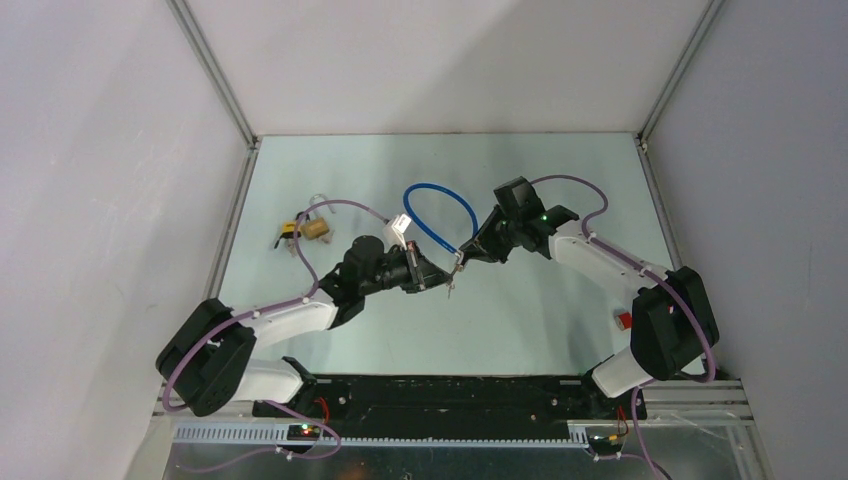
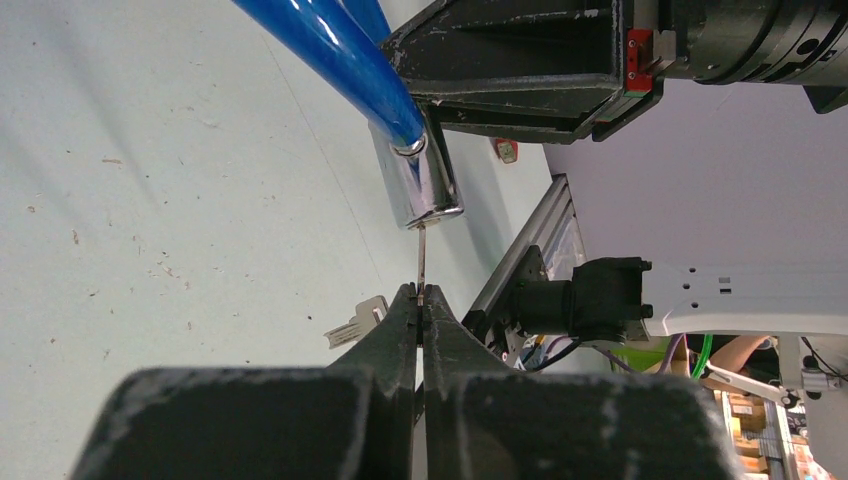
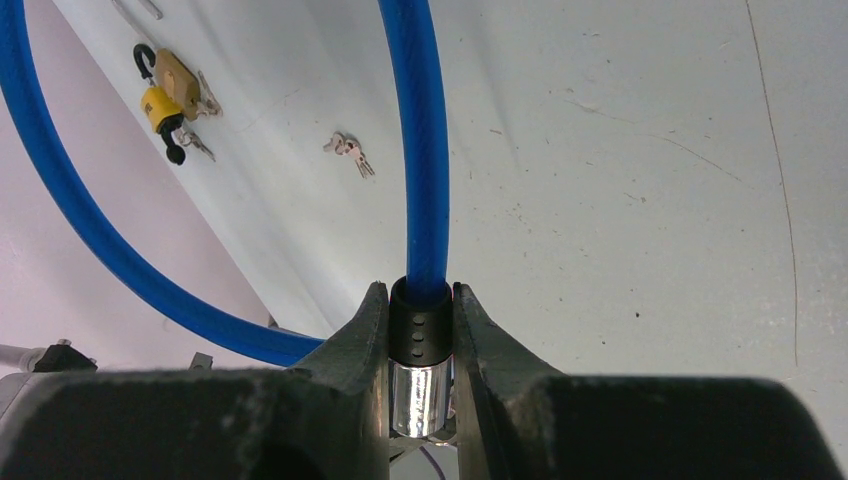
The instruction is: Unlock with the key
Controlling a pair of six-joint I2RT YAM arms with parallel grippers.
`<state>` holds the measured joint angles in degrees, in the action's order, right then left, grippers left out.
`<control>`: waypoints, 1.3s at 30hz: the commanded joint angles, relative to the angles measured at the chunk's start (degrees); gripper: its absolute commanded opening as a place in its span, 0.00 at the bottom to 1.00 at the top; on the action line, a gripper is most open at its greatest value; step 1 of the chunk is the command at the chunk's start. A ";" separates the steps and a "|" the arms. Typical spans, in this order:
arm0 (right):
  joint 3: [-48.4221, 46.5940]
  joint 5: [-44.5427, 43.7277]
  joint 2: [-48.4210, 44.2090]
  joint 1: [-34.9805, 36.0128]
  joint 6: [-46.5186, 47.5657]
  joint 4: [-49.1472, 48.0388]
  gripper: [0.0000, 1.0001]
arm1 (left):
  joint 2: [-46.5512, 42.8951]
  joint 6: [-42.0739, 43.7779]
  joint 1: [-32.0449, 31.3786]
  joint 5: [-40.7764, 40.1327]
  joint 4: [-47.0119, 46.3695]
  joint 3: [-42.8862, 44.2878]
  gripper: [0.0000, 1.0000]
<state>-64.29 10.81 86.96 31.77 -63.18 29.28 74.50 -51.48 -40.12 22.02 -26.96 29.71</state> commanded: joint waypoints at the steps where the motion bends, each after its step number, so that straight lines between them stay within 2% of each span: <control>1: -0.72 0.24 -2.88 0.39 0.43 -2.72 0.00 | -1.11 0.86 -0.27 -0.52 -2.57 0.84 0.00; 28: -0.66 -1.18 -4.59 1.83 1.87 -4.11 0.00 | -0.72 -0.17 -0.25 -1.15 -2.53 1.09 0.00; 39: -0.60 -15.39 -9.29 7.66 0.54 0.18 0.00 | -3.18 -3.49 -0.42 -6.72 -1.79 1.14 0.00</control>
<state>-64.27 1.06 82.56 36.60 -61.30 29.41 74.00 -53.60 -40.45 20.21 -27.77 29.71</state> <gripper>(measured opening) 0.233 0.006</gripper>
